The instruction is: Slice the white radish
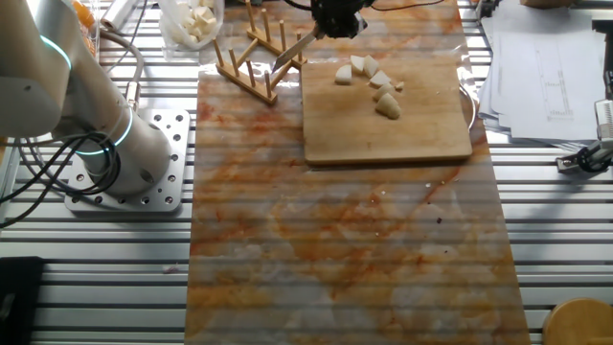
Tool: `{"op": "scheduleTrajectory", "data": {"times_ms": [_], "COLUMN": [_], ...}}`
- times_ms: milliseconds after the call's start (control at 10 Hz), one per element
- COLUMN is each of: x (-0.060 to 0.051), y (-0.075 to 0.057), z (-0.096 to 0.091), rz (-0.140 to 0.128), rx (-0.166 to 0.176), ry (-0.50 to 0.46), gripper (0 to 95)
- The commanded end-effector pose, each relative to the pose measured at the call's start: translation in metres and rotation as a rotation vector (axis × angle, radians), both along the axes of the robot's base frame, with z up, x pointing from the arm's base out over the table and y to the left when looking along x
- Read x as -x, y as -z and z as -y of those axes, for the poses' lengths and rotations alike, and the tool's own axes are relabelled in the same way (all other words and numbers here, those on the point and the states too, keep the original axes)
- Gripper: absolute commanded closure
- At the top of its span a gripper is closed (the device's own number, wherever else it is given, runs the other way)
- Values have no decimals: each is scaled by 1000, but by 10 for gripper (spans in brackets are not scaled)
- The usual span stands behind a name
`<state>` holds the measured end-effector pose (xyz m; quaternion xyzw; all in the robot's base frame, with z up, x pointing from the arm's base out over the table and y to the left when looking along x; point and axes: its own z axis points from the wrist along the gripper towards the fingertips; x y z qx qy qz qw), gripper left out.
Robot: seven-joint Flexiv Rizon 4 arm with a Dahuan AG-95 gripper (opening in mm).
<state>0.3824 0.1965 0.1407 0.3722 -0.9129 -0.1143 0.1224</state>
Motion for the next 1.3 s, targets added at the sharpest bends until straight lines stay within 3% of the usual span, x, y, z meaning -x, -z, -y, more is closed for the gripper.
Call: {"op": "scheduleTrajectory", "data": {"times_ms": [100, 200, 400, 700, 900, 1300], "x": [1, 1, 15, 36, 41, 50], "y": [-1, -1, -6, 0, 7, 24], "z": [1, 1, -11, -20, -22, -30], "rz": [-17, -20, -17, 5, 9, 26], "rx": [-12, -12, 2, 25, 15, 28], "ry": [10, 4, -32, -104, -122, -128], "gripper": [950, 950, 950, 950, 950, 950]}}
